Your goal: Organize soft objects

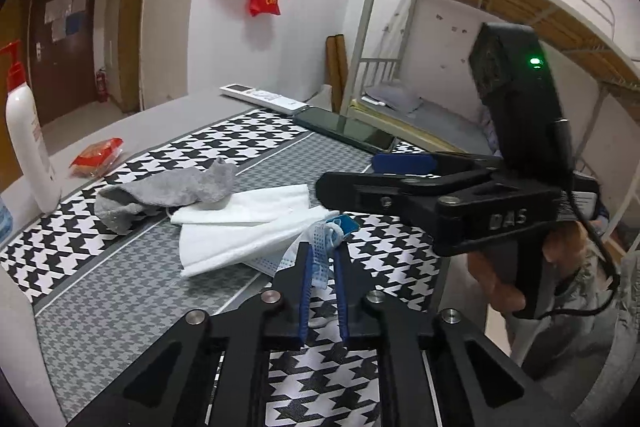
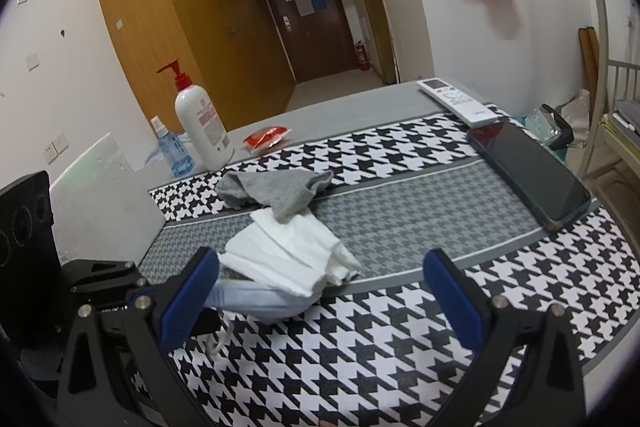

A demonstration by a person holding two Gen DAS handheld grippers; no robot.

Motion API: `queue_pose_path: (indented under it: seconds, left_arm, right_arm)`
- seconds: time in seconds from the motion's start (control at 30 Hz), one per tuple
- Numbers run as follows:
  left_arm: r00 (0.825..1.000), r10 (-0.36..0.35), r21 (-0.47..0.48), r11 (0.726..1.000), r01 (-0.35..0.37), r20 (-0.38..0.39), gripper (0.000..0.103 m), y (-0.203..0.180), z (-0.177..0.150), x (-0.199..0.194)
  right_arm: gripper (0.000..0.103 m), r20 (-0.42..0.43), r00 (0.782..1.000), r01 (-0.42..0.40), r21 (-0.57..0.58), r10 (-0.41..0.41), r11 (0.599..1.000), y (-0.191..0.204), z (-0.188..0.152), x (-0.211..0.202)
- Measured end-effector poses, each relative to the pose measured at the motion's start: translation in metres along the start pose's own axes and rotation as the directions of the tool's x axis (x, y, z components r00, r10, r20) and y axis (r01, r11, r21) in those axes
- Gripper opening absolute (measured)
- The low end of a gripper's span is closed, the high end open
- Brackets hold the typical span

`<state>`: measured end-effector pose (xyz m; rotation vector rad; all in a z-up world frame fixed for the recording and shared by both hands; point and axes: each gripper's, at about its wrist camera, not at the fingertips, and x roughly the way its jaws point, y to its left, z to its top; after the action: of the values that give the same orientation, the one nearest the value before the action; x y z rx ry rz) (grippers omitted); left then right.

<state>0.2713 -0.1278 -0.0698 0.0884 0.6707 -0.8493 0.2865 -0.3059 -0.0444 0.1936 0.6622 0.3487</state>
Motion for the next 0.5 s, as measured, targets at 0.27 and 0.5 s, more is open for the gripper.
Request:
queue_pose_path:
  seconds: [0.27,0.5]
  left_arm:
    - [0.999,-0.037,0.026,0.999,0.037,-0.009,0.01,0.001,-0.01,-0.011]
    - [1.0,-0.017,0.012,1.0,0.017,-0.012,0.01,0.005,-0.014,-0.014]
  right_arm:
    - [0.101,-0.072,0.997,-0.04,-0.015,0.039,0.999,0.003,0.002,0.023]
    - [0.07,-0.156,0.986,-0.066,0.006,0.066,0.998,0.003,0.003,0.042]
